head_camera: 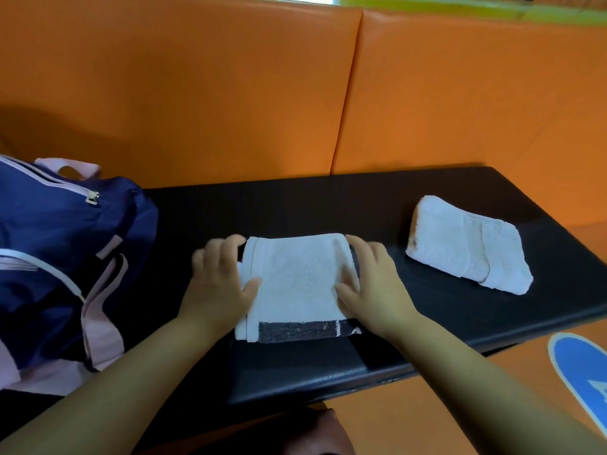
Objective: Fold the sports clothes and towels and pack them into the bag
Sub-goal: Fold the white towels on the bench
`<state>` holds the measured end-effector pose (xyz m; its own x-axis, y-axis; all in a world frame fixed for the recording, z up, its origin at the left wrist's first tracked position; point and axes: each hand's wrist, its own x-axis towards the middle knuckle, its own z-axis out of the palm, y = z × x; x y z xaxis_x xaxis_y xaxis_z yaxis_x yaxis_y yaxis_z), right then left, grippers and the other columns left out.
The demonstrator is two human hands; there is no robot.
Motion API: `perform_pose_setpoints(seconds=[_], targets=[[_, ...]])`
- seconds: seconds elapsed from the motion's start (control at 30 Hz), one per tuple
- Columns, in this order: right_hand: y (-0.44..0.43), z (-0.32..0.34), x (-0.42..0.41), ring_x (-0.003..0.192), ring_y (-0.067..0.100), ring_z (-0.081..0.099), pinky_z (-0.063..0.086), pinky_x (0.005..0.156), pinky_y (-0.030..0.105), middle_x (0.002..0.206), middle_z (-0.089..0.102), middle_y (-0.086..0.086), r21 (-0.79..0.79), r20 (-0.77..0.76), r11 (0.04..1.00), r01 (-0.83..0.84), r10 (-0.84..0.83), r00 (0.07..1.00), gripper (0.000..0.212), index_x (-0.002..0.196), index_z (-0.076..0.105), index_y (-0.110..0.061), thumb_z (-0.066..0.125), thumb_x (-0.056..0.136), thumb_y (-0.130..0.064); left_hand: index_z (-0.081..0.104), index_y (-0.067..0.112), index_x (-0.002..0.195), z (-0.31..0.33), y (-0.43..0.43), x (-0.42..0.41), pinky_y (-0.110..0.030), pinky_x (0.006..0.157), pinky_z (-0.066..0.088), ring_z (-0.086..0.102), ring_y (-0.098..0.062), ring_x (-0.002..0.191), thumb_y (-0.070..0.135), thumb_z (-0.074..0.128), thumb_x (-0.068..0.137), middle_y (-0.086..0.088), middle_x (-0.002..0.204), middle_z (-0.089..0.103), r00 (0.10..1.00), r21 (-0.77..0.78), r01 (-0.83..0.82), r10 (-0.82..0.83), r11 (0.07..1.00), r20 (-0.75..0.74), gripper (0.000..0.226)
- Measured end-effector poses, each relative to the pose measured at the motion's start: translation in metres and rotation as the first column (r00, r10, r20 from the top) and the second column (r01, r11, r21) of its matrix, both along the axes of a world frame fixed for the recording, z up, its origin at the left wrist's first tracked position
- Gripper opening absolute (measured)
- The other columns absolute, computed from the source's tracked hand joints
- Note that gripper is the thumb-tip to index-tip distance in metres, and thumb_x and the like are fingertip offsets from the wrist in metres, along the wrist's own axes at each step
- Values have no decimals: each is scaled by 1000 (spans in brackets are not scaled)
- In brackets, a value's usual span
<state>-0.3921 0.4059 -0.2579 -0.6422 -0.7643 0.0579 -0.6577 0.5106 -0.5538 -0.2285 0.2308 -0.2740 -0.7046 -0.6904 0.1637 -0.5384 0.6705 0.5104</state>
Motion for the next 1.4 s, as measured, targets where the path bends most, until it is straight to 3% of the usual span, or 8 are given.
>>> perform_pose_setpoints(seconds=[0.1,0.3,0.67,0.9,1.0,1.1,1.3,1.4], targets=[[-7,-3,-6,140,24,16,23,112,37,156,21,2,109,-218,948,-301,318,923,55,147,30,-20,41,94,-32,52,16,131,0,-5,-8,-43,105,35,37,-31,123,13,62,79,-7,134,48,952,-277,302,-301,912,49,53],[-12,-14,-11,146,10,-13,10,120,38,159,-11,-16,400,26,857,-324,343,939,55,152,6,-32,26,102,-44,16,26,151,-9,-6,-10,-29,116,-1,-3,-2,144,31,27,102,14,159,4,859,78,385,-388,920,333,51],[11,-6,12,120,26,43,42,96,41,135,46,5,165,144,986,22,-46,989,55,144,29,-33,45,94,-49,41,33,139,-6,3,9,-35,101,37,38,-18,126,48,61,85,0,143,36,997,375,-11,-18,927,74,59],[13,2,16,94,23,62,53,87,39,124,55,2,100,490,993,55,-97,866,62,139,34,-30,64,85,-30,44,33,132,2,9,16,-20,69,44,55,-6,96,27,75,78,11,117,53,1000,610,12,-6,793,-12,62],[25,-1,16,63,16,60,52,61,31,99,62,2,66,620,994,82,-106,778,58,131,38,-30,68,82,-20,49,35,125,5,15,16,-29,78,50,58,-10,97,21,80,71,6,113,56,999,687,19,13,727,-41,64],[40,-5,11,62,18,61,54,64,38,92,64,0,-6,677,989,149,-106,729,57,128,41,-28,70,81,-14,53,36,120,9,24,10,-35,86,52,62,-16,100,20,84,61,3,114,59,995,789,83,-14,608,-94,68],[81,9,-14,49,9,52,46,52,22,70,57,-11,-159,616,959,233,-88,783,52,128,42,-33,68,86,-18,53,31,120,29,47,-35,-26,69,55,69,-21,96,-2,78,68,-7,117,62,962,866,264,-56,425,-266,66],[102,20,-37,79,1,52,45,68,11,103,52,-24,-237,495,940,246,-101,863,53,129,40,-41,68,87,-24,56,41,111,40,57,-70,-32,74,58,69,-23,97,3,82,63,-9,117,64,933,810,347,-86,473,-349,65]])
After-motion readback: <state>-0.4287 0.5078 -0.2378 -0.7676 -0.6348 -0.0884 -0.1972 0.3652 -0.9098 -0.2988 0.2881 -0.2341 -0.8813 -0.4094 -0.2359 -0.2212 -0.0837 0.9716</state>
